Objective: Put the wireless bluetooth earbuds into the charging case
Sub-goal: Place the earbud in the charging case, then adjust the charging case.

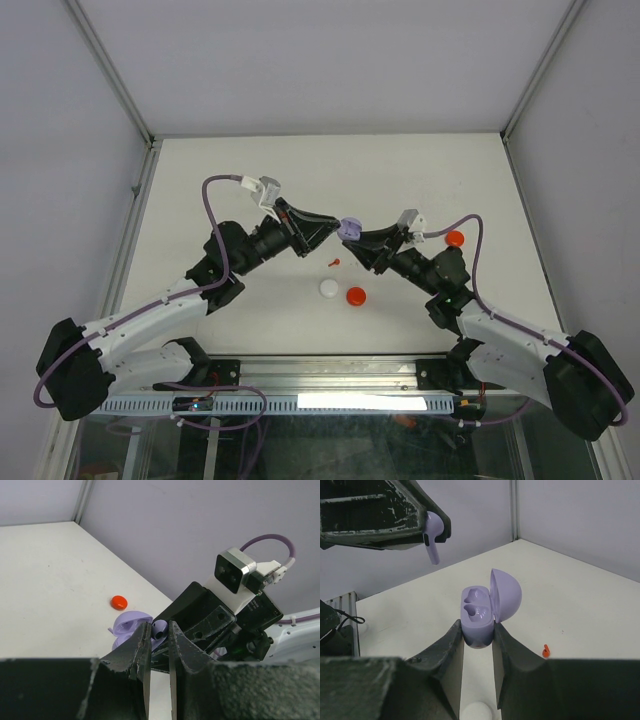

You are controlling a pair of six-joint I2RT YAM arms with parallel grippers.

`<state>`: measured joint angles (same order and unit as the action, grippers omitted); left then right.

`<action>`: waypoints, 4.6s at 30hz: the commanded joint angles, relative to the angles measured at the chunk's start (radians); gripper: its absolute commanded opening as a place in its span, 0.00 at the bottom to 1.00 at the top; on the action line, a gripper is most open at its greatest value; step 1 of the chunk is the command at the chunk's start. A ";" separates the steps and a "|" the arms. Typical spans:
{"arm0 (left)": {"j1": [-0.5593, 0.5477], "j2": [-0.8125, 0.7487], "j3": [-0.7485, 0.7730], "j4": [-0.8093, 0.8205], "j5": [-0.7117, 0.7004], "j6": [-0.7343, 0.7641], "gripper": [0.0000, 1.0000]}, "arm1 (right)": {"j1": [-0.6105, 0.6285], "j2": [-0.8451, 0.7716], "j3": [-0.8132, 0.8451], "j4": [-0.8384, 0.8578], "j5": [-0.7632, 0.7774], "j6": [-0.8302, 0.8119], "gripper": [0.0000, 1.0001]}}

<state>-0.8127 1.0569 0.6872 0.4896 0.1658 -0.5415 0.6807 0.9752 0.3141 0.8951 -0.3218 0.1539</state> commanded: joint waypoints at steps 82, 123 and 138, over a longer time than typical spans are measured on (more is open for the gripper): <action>-0.044 -0.124 -0.053 -0.066 -0.012 0.163 0.52 | 0.011 -0.062 0.031 0.102 -0.083 0.049 0.00; 0.025 -0.058 -0.243 0.471 0.360 0.155 0.38 | 0.011 0.037 0.130 0.249 -0.436 0.264 0.00; 0.025 -0.014 -0.251 0.523 0.390 0.106 0.26 | 0.010 0.037 0.129 0.278 -0.409 0.282 0.00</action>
<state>-0.7963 1.0267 0.4442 0.9615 0.5091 -0.4171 0.6861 1.0142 0.3965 1.1011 -0.7467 0.4202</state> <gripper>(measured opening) 0.310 0.275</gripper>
